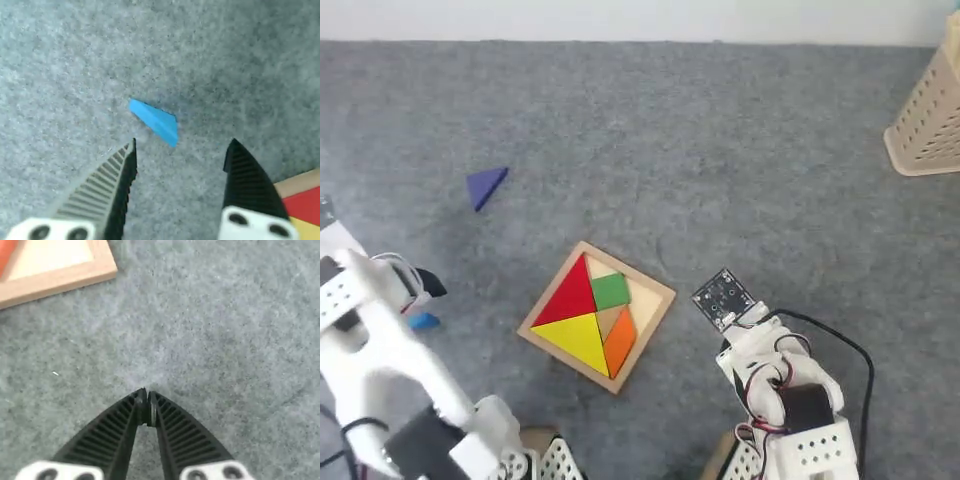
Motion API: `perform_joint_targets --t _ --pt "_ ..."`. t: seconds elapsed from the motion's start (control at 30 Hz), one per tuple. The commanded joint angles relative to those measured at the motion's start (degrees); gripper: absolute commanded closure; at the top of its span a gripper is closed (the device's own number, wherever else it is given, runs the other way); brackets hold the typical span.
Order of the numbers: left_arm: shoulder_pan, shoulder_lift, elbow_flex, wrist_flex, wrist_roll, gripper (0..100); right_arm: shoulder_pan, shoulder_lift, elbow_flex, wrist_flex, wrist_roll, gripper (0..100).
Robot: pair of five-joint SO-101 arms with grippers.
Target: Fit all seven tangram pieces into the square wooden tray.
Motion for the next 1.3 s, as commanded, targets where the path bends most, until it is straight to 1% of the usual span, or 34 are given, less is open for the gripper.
perform_joint_targets --t 0.0,0.07,0.13,0.27,0.37,0.5,0.57,0.67,0.8,0.9,1.03,1.13,1.27 --pt "0.26 0.00 -1.98 0.35 1.05 73 0.04 -0.84 1.05 0.31 -0.35 99.1" --pt "0.09 0.00 -1.63 -0.18 1.05 73 0.04 -0.84 1.05 0.31 -0.35 99.1" --pt "-0.09 0.00 -0.31 -2.46 1.23 73 0.04 -0.84 1.05 0.31 -0.35 99.1" --pt "-0.18 0.00 2.07 -7.21 4.92 73 0.04 -0.84 1.05 0.31 -0.35 99.1" --pt "-1.41 0.00 2.33 -7.47 6.68 73 0.04 -0.84 1.05 0.31 -0.35 99.1" --pt "-3.16 0.09 4.44 -7.38 12.13 73 0.04 -0.84 1.05 0.31 -0.35 99.1" --pt "-2.81 0.18 6.37 -7.47 15.03 73 0.04 -0.84 1.05 0.31 -0.35 99.1" --pt "-1.14 3.52 6.81 -7.56 16.00 73 0.04 -0.84 1.05 0.31 -0.35 99.1" --pt "2.64 12.31 3.65 -8.88 16.09 73 0.04 -0.84 1.05 0.31 -0.35 99.1" --pt "2.55 18.64 -2.07 -8.70 16.09 74 0.04 -0.84 1.05 0.31 -0.35 99.1" --pt "1.49 22.24 -7.87 -5.80 15.56 80 0.04 -0.84 1.05 0.31 -0.35 99.1" --pt "1.85 22.07 -8.40 -5.98 10.64 82 0.04 -0.84 1.05 0.31 -0.35 99.1" --pt "1.85 19.08 -9.89 -7.30 4.66 82 0.04 -0.84 1.05 0.31 -0.35 99.1"
